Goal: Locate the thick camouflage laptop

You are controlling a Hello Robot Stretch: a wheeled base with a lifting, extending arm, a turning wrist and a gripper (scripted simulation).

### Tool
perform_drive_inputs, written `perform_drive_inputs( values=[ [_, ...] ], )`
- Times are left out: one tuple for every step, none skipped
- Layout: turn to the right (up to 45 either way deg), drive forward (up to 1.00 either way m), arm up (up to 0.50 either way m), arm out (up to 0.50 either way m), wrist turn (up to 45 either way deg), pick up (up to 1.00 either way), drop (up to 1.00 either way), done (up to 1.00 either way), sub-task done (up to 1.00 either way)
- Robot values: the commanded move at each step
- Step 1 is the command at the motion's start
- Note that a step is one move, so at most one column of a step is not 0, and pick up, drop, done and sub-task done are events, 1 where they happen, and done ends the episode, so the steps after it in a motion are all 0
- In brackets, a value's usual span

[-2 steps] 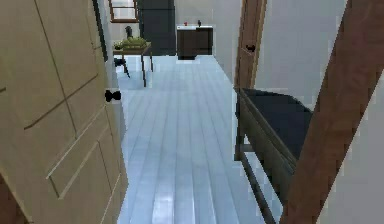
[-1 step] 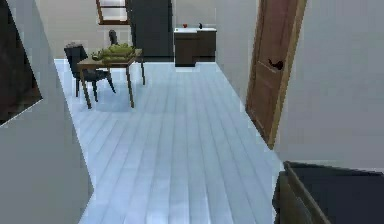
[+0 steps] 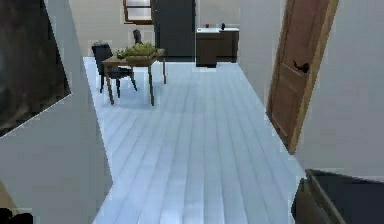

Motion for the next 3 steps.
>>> perform_drive_inputs(
  values=[
    [0.0,0.5,0.0,0.0,0.0,0.0,0.0,0.0,0.0],
    [0.0,1.0,0.0,0.0,0.0,0.0,0.0,0.0,0.0],
    [36.0,0.0,0.0,0.0,0.0,0.0,0.0,0.0,0.0]
  ],
)
